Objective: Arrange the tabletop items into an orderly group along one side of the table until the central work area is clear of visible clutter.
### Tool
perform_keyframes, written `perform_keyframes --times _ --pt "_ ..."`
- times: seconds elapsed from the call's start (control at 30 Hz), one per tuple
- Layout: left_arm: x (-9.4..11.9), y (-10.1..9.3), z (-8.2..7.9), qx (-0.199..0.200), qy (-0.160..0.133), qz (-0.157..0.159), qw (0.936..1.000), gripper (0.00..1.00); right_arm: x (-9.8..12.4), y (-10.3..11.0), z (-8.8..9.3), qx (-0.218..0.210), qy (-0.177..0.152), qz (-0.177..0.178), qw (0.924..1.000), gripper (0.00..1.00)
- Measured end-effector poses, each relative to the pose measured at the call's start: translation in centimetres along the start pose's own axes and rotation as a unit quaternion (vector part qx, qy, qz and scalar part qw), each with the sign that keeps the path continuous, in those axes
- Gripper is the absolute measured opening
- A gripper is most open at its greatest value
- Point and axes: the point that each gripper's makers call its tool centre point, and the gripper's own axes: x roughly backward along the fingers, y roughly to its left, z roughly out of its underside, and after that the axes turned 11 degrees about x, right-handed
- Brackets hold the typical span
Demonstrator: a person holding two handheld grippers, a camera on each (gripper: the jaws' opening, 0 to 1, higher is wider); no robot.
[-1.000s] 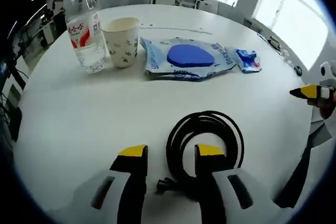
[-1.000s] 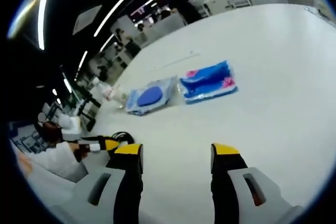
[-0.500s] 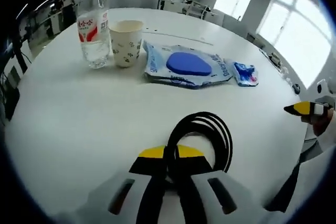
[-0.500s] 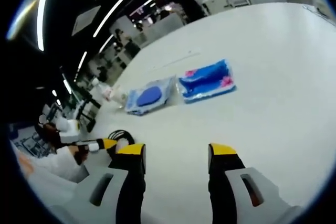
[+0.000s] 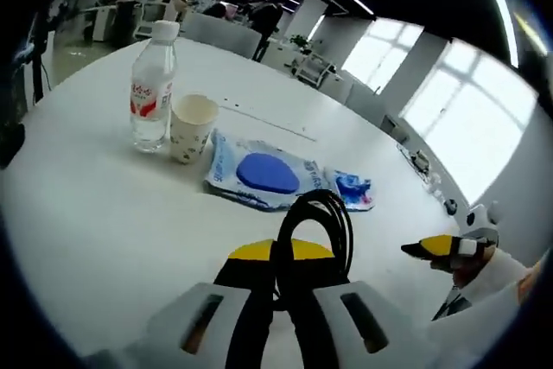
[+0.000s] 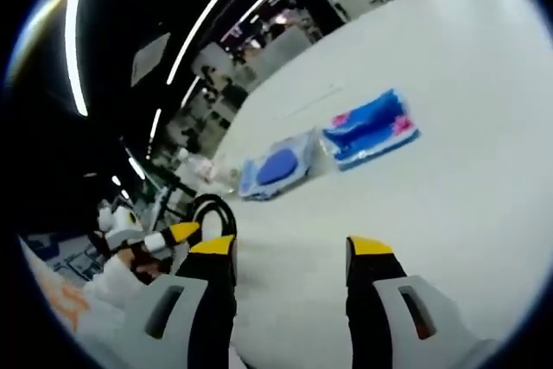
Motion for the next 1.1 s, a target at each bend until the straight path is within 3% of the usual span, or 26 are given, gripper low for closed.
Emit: perform_keyframes --times 0.17,0.27,0.43,0.6,0.67,0.77,0.8,0.87,0.93,1.03,1.1 --pt "0.1 -3.5 -1.4 0.044 -0.021 0.053 0.9974 0.01 -0.9 3.7 -0.3 -0.062 -0.015 -0.076 0.9951 0.53" --pt "-0.1 -5.4 -1.7 0.070 -0.023 0.081 0.9940 0.01 -1.5 5.9 0.0 -0.066 -0.007 -0.112 0.9914 0.54" --pt "-0.8 -7.7 -1.5 0.078 -0.023 0.106 0.9910 0.01 -2.5 9.9 -0.6 -0.147 -0.021 -0.185 0.9713 0.55" --pt "-1.2 -10.4 -1.0 0.125 -0.020 0.147 0.9810 0.01 -3.4 11.5 -1.0 -0.156 -0.035 -0.201 0.9665 0.50" --pt "-1.4 -10.9 -0.5 0.128 -0.018 0.152 0.9800 0.01 -3.3 11.8 -1.7 -0.164 -0.051 -0.211 0.9622 0.36" --pt "-1.2 -11.2 -0.7 0.137 -0.029 0.162 0.9769 0.01 -3.3 10.6 -1.1 -0.154 -0.037 -0.190 0.9688 0.16" --pt "-1.3 -11.0 -0.5 0.132 -0.027 0.157 0.9784 0.01 -3.1 10.5 -1.8 -0.159 -0.054 -0.200 0.9654 0.15" --pt "-1.6 -10.5 0.0 0.140 -0.022 0.149 0.9788 0.01 -2.5 10.2 -1.7 -0.184 -0.052 -0.195 0.9621 0.14" --pt "-1.6 -10.7 0.2 0.152 -0.020 0.155 0.9760 0.02 -2.3 10.0 -1.9 -0.181 -0.058 -0.187 0.9638 0.14" --pt "-1.8 -10.7 0.5 0.136 -0.011 0.145 0.9799 0.02 -2.2 8.9 -2.5 -0.176 -0.077 -0.169 0.9668 0.13" --pt "-1.9 -11.0 0.7 0.141 0.002 0.151 0.9784 0.02 -1.9 8.3 -3.3 -0.185 -0.100 -0.157 0.9651 0.11"
